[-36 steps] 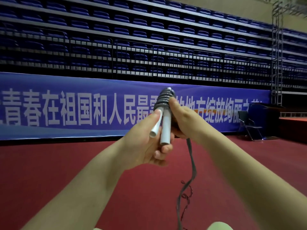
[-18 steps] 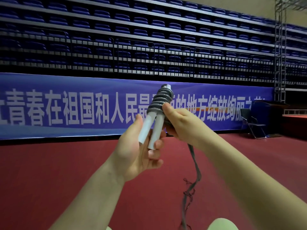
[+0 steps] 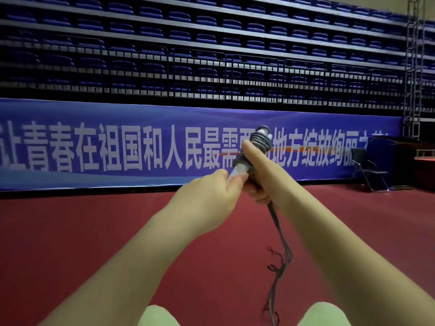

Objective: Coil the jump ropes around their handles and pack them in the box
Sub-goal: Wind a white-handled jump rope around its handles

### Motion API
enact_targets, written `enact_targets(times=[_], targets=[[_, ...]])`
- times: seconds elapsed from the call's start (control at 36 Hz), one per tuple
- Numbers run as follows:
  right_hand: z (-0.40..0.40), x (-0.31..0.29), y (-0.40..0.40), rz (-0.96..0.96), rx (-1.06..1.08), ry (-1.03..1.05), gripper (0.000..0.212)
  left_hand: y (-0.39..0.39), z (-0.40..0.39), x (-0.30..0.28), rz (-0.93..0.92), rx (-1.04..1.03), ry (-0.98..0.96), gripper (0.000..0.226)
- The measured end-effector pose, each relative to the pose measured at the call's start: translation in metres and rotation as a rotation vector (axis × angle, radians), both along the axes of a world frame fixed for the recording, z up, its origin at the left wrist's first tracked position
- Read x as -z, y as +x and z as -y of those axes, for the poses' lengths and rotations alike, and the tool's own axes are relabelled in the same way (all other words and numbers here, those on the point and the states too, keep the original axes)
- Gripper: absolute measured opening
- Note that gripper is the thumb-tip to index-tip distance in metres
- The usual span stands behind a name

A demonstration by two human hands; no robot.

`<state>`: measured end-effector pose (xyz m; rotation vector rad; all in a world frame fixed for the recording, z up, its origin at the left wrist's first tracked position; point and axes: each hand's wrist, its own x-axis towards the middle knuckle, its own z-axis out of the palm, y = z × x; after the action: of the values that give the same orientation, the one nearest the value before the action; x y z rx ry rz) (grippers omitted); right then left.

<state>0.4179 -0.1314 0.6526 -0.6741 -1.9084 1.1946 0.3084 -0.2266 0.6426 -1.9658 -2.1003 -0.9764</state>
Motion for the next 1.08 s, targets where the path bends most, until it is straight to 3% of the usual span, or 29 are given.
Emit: enact_targets(times=[0.08,0.14,0.25,0.33,0.39,0.5,0.67,0.75,0.94,1.08], targets=[[0.0,0.002,0.0,-0.114,0.029,-0.017,0.054,-0.005,-0.003,-0.001,0.206,0.166,-0.112,0.04],[0.002,0.002,-0.001,-0.202,0.014,-0.012,0.048,-0.008,-0.002,0.001,0.464,0.354,-0.157,0.032],[0.003,-0.002,-0.002,-0.488,-0.275,-0.16,0.041,-0.021,-0.004,0.012,0.933,0.789,-0.328,0.047],[0.009,-0.011,-0.007,-0.619,-0.595,-0.194,0.067,-0.02,-0.014,0.026,1.192,1.277,-0.497,0.067],[0.011,-0.016,-0.011,-0.654,-0.72,-0.182,0.077,-0.009,-0.017,0.032,1.3,1.498,-0.531,0.078],[0.017,-0.017,-0.016,-0.529,-0.697,0.002,0.068,0.009,-0.014,0.034,1.379,1.712,-0.551,0.085],[0.009,-0.014,-0.012,-0.497,-0.598,0.018,0.077,-0.013,-0.014,0.027,1.593,1.588,-0.691,0.078],[0.007,-0.007,-0.009,-0.419,-0.467,0.056,0.067,-0.02,-0.012,0.023,1.523,1.496,-0.698,0.066],[0.011,-0.004,0.004,-0.22,-0.403,0.077,0.065,-0.027,-0.01,0.024,1.475,1.455,-0.683,0.052],[0.003,0.0,0.006,-0.108,-0.27,0.105,0.068,-0.025,-0.002,0.018,1.356,0.998,-0.4,0.057]])
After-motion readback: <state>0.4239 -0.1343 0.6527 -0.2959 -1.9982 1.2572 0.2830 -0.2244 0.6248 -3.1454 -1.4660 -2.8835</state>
